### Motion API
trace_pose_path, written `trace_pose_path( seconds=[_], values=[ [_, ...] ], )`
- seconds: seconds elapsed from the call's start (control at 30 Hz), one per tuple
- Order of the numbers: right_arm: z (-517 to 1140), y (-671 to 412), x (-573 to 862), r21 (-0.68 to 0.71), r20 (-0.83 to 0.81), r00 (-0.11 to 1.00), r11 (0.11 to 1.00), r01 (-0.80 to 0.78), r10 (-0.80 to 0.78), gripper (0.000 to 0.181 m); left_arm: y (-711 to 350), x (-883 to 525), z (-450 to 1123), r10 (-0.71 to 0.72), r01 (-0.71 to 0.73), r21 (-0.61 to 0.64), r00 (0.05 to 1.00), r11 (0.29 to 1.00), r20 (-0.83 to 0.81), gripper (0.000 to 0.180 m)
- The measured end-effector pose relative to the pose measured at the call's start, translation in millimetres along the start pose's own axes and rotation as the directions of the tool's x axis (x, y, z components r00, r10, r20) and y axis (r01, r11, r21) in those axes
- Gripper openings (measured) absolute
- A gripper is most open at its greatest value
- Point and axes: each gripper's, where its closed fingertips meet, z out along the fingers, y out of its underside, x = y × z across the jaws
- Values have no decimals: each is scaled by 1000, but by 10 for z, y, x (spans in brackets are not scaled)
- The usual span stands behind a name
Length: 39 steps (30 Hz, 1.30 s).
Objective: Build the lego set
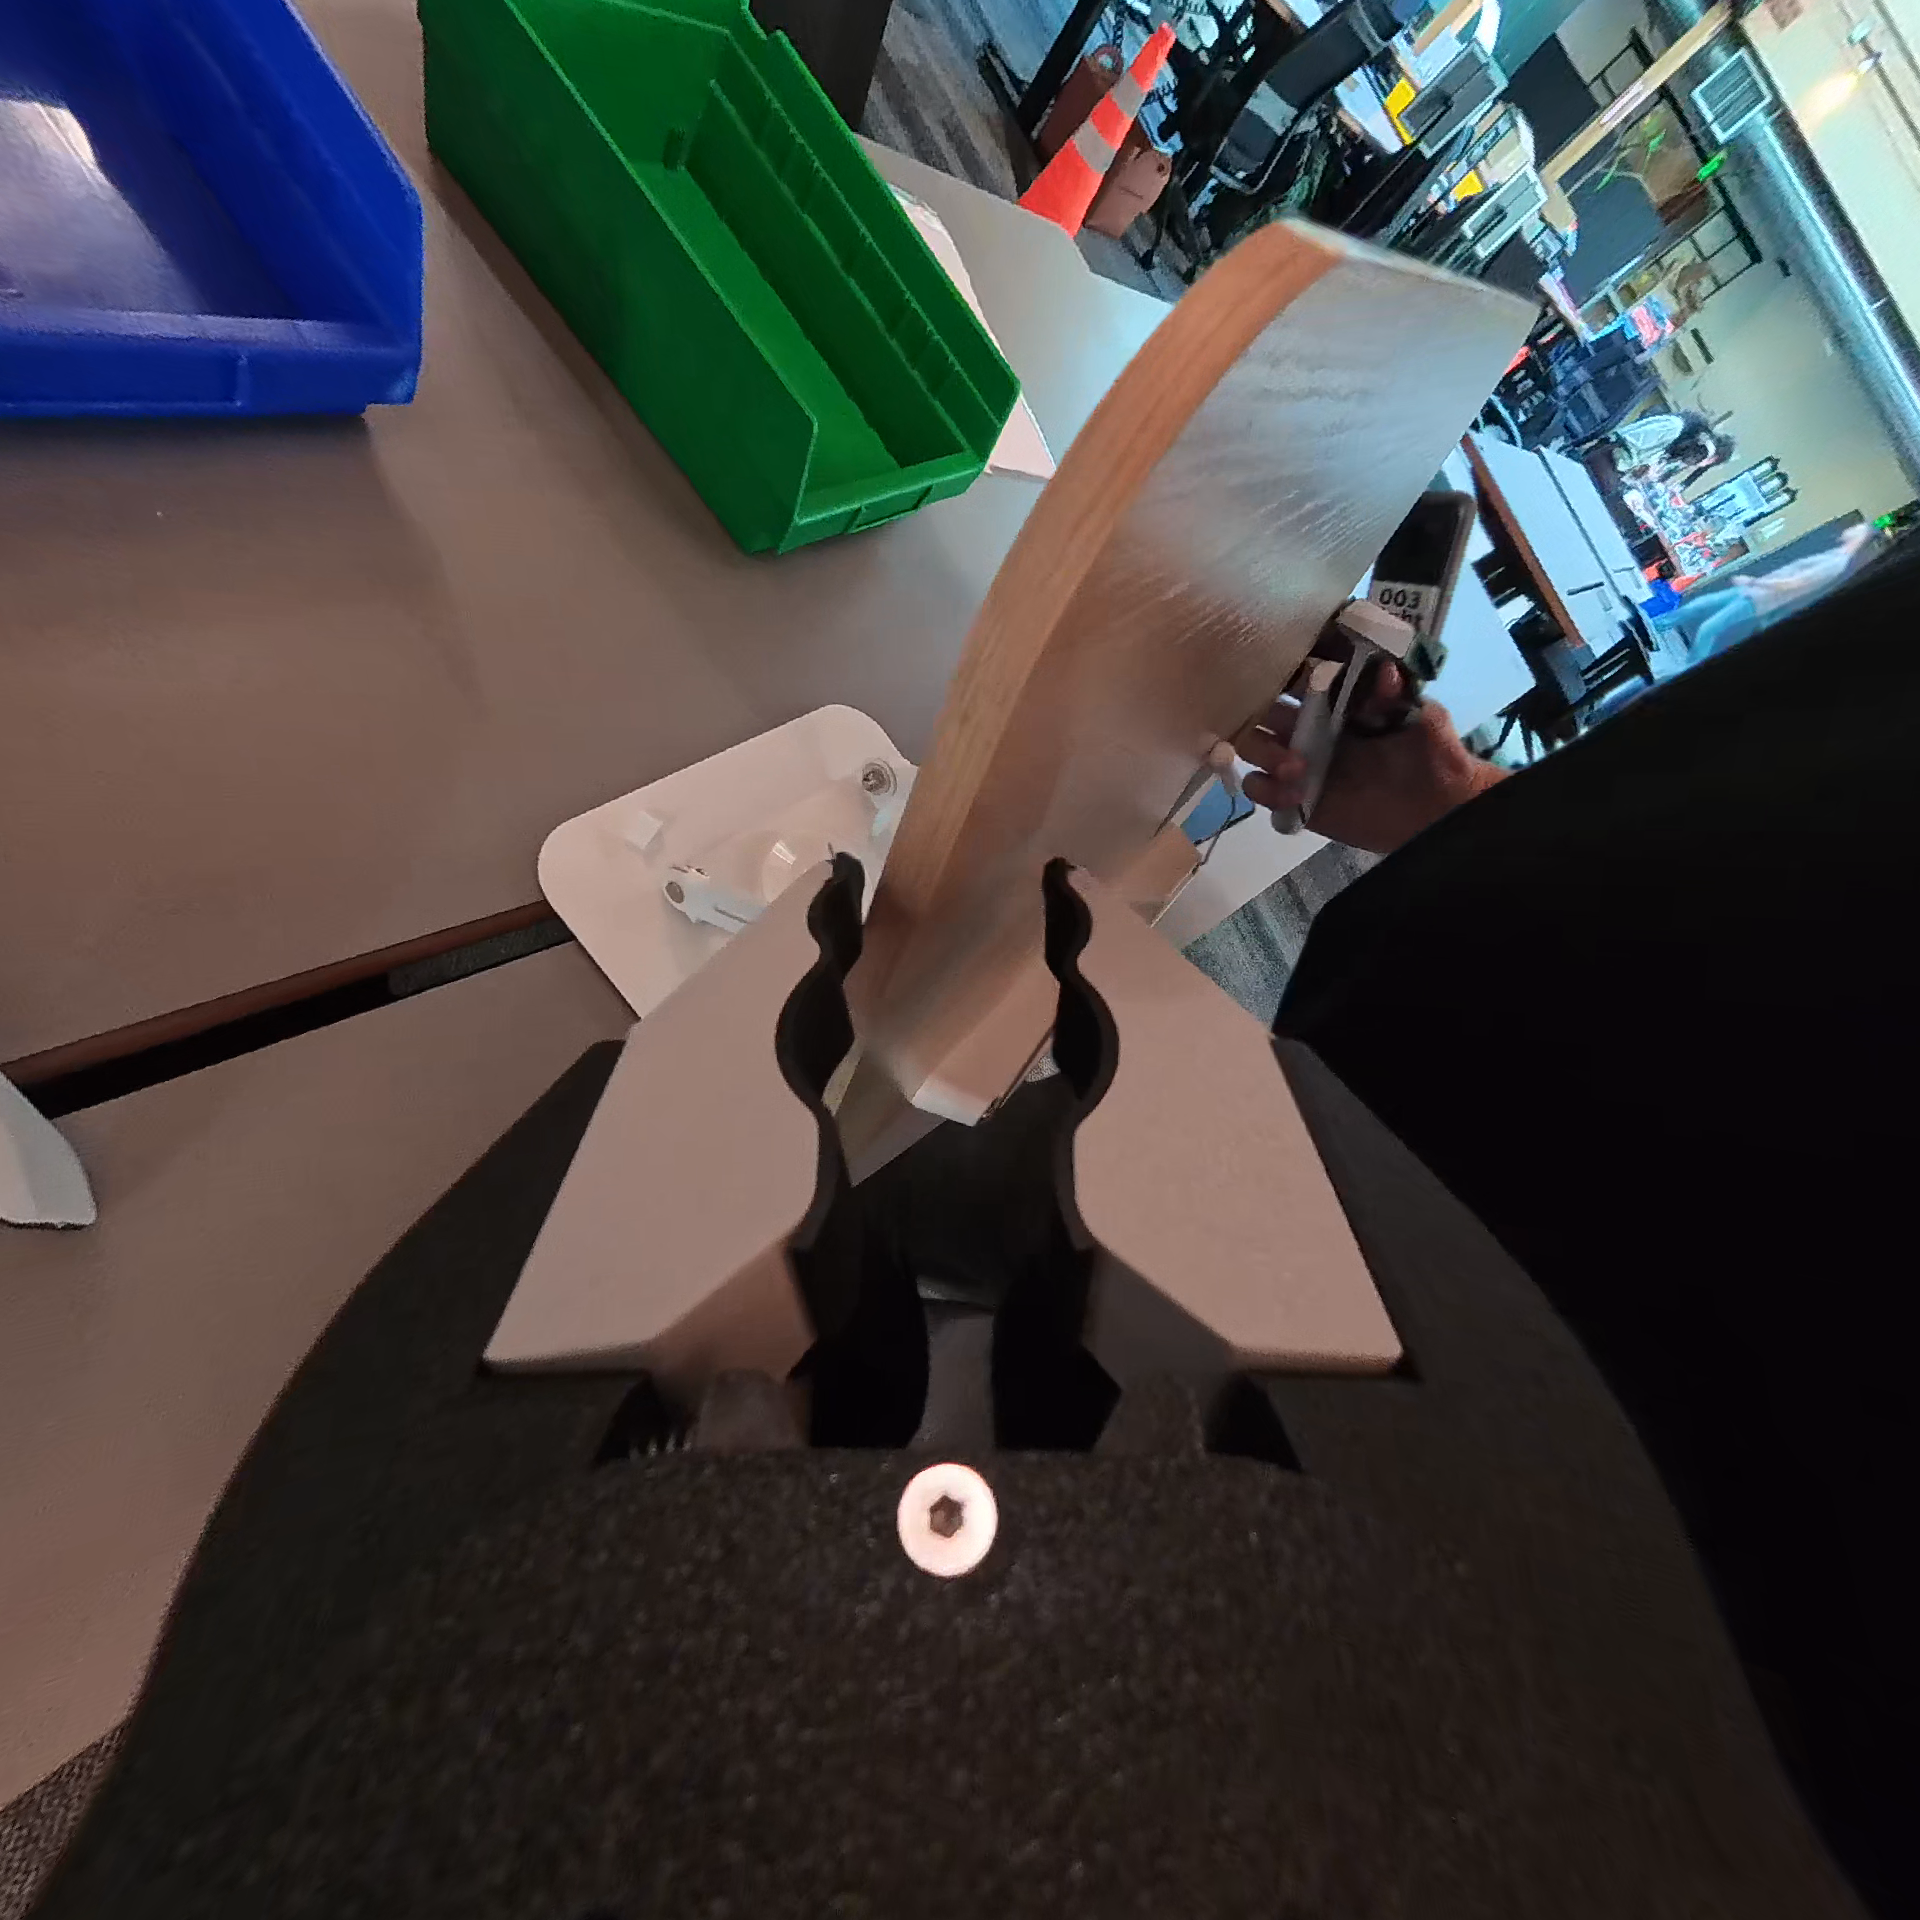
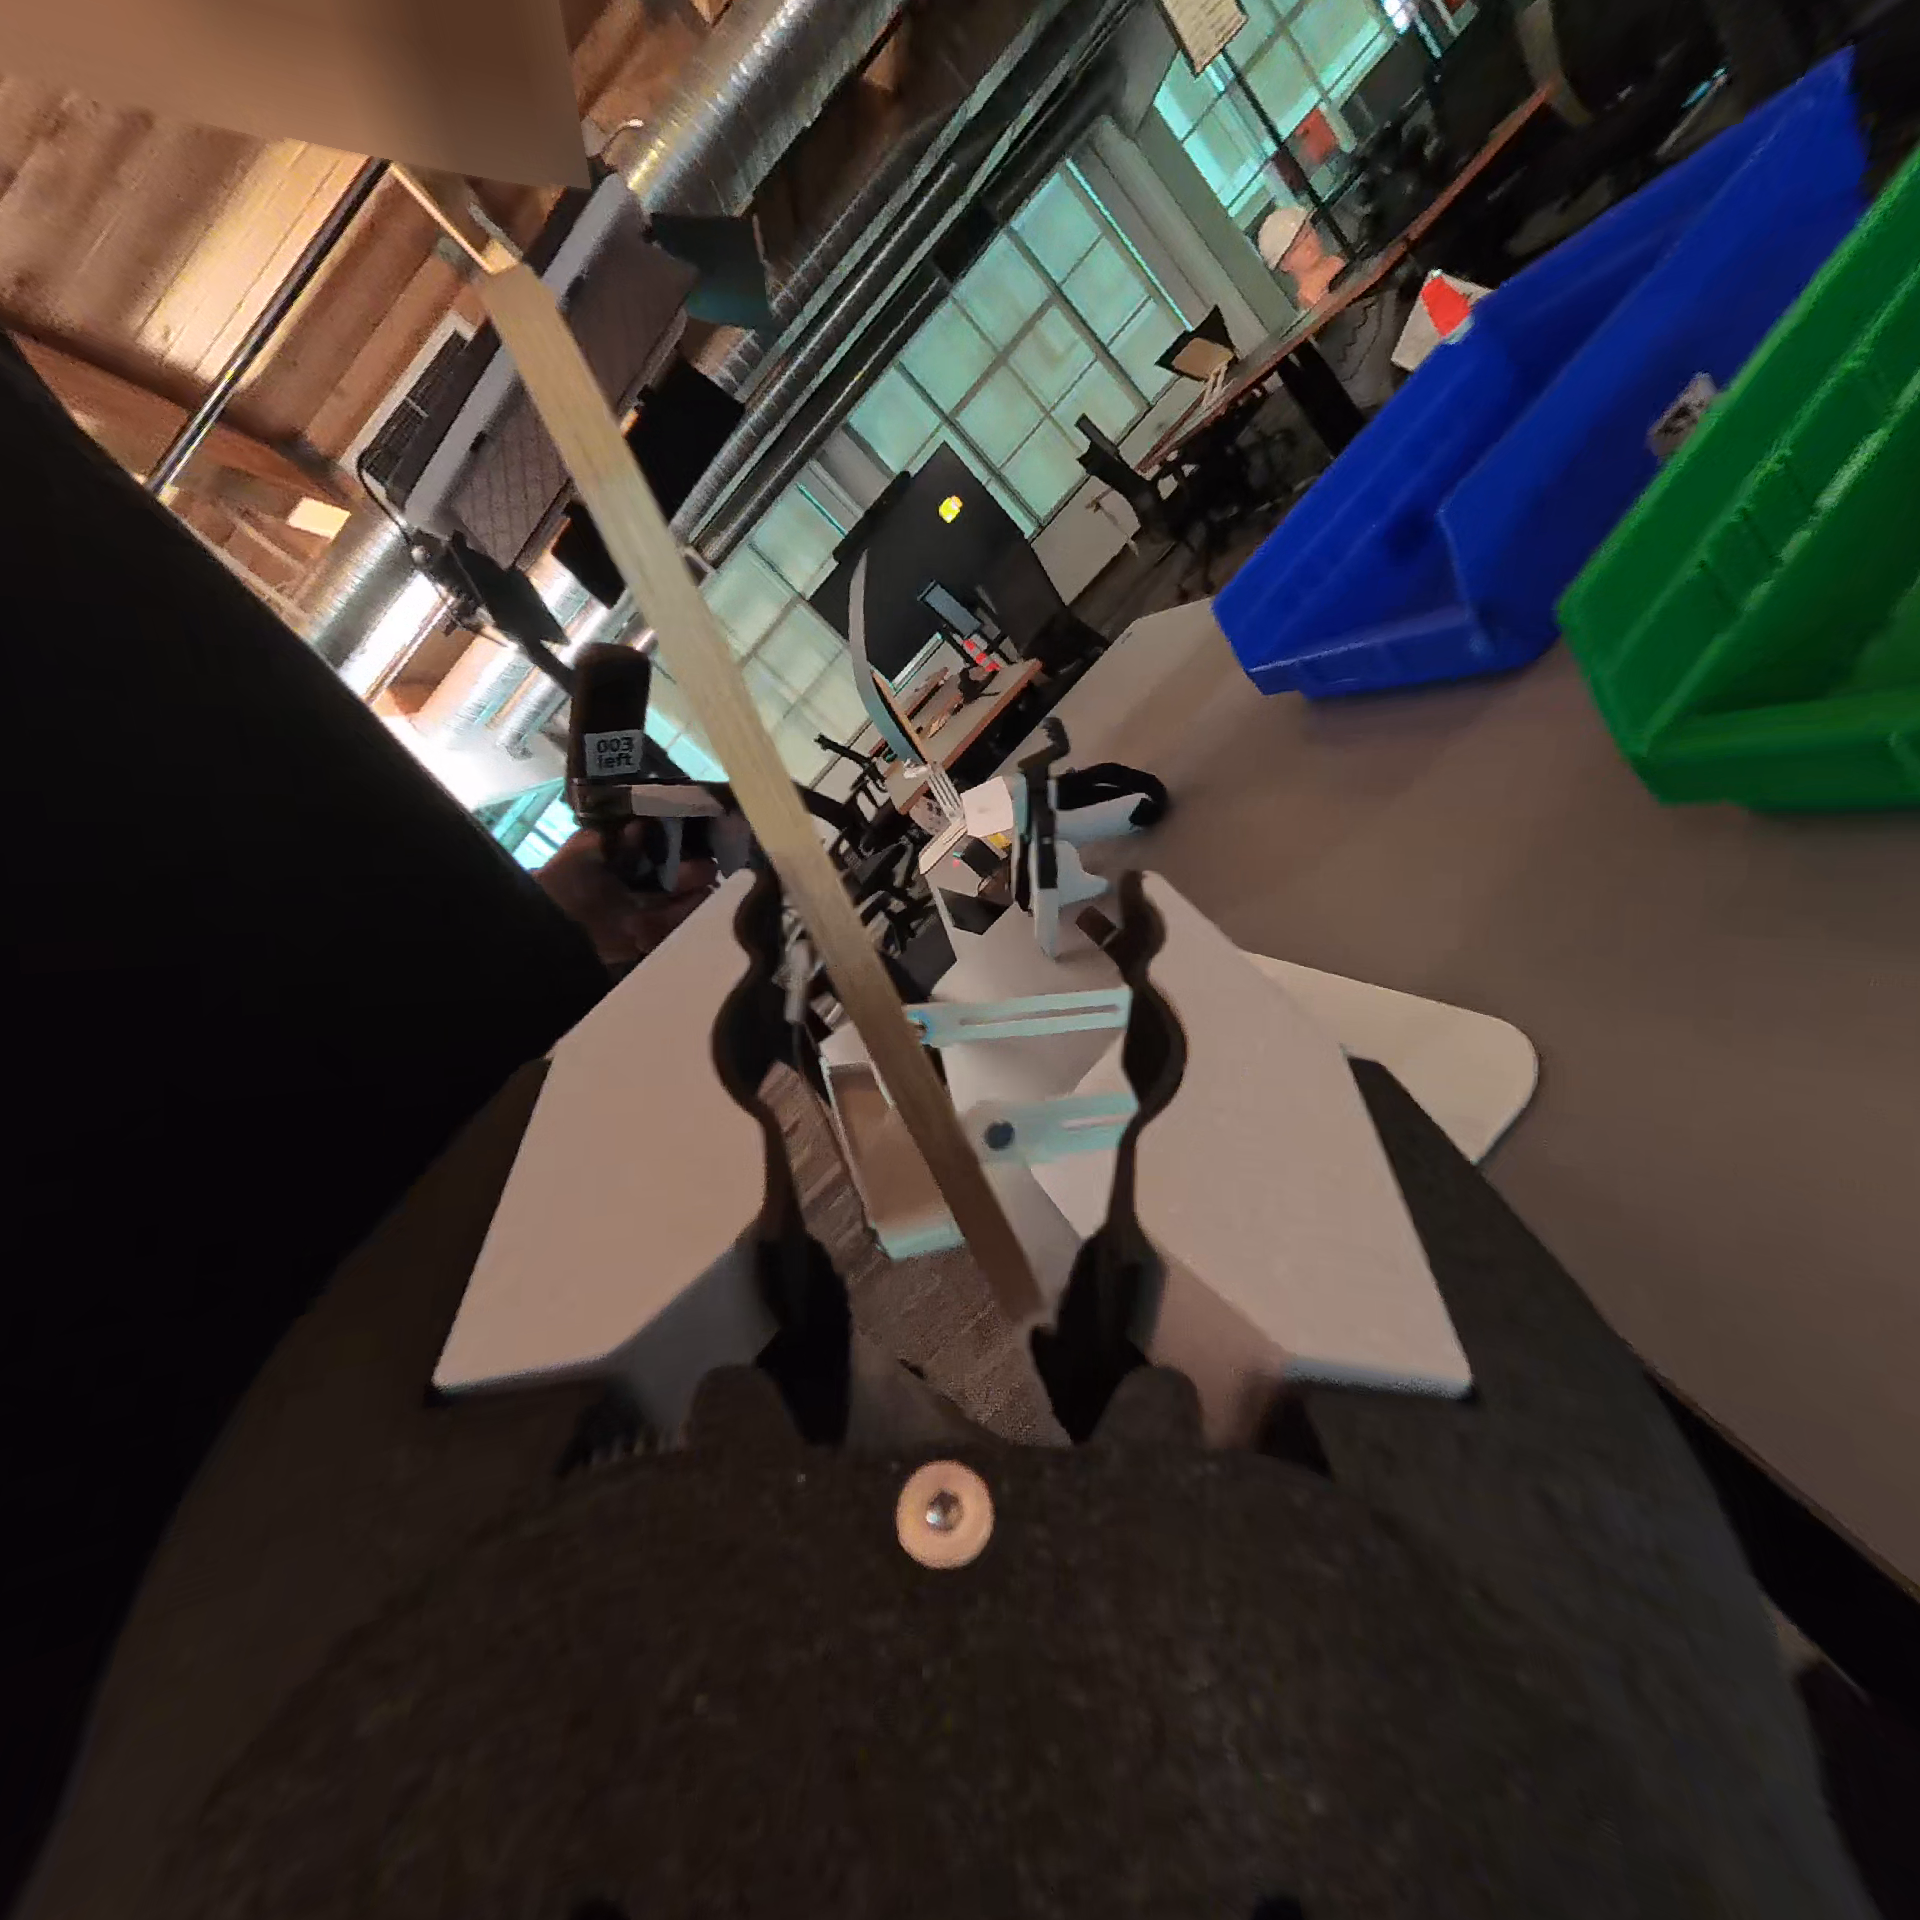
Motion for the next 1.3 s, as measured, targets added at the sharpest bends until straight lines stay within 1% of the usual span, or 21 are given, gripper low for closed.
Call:
trace_pose_path(
  seconds=[0.07,0.13,0.17,0.2,0.23,0.27,0.3,0.33,0.37,0.43,0.5,0.57,0.6,0.7,0.77,0.83,0.87,0.93,1.03,1.17,1.3],
  values=[
    [-59,55,161,-5,-17,1000,1000,11,-11,86,-1,-7,0,-7,7,-7,1000,1000,3,30],
    [2,32,188,24,44,999,1000,15,-16,92,9,-14,-1,-11,11,-14,1000,1000,16,30],
    [1,36,169,12,102,995,1000,-1,-1,88,15,-14,-2,-6,7,-26,1000,1000,21,29],
    [-37,41,136,-27,183,982,999,-36,40,78,22,-12,-1,2,0,-41,999,999,34,29],
    [-108,4,151,-49,230,969,996,-75,84,66,23,-14,3,13,-11,-51,999,999,51,30],
    [-186,-41,194,-54,253,962,994,-90,101,62,21,-19,8,25,-21,-60,997,998,67,30],
    [-240,-39,302,-80,227,970,994,-72,88,61,13,-22,20,36,-31,-67,996,997,81,29],
    [-277,12,425,-131,189,981,991,-24,49,55,6,-25,32,46,-39,-71,995,997,91,29],
    [-258,145,584,-221,138,990,974,43,-12,54,3,-25,39,49,-43,-71,994,997,96,29],
    [-87,504,867,-420,73,987,893,159,-142,47,4,-25,49,38,-32,-70,995,997,94,29],
    [195,835,935,-504,131,949,804,314,-288,48,9,-29,48,31,-24,-73,995,997,100,30],
    [346,1162,1080,-616,199,887,651,444,-416,45,14,-31,49,43,-33,-83,992,996,120,30],
    [389,1269,1132,-643,246,863,592,486,-441,45,15,-32,52,51,-39,-89,990,995,132,30],
    [518,1387,1109,-614,384,802,522,592,-457,46,20,-38,54,71,-56,-103,986,993,150,31],
    [542,1412,1166,-593,466,706,403,697,-534,46,22,-37,57,77,-60,-109,984,992,158,31],
    [584,1440,1198,-555,540,632,329,764,-556,46,25,-39,61,95,-76,-112,980,991,175,32],
    [596,1483,1230,-555,571,616,297,777,-543,46,25,-40,63,100,-81,-112,978,990,183,32],
    [632,1548,1263,-567,596,631,297,769,-497,44,24,-41,64,104,-83,-110,974,990,202,33],
    [699,1585,1281,-594,577,665,315,740,-474,34,29,-41,65,105,-85,-95,967,992,234,35],
    [735,1640,1356,-625,559,662,272,732,-500,26,23,-40,70,104,-88,-70,959,994,262,37],
    [766,1678,1345,-643,552,685,279,713,-476,12,18,-45,73,106,-92,-66,957,994,270,37]
  ],
)
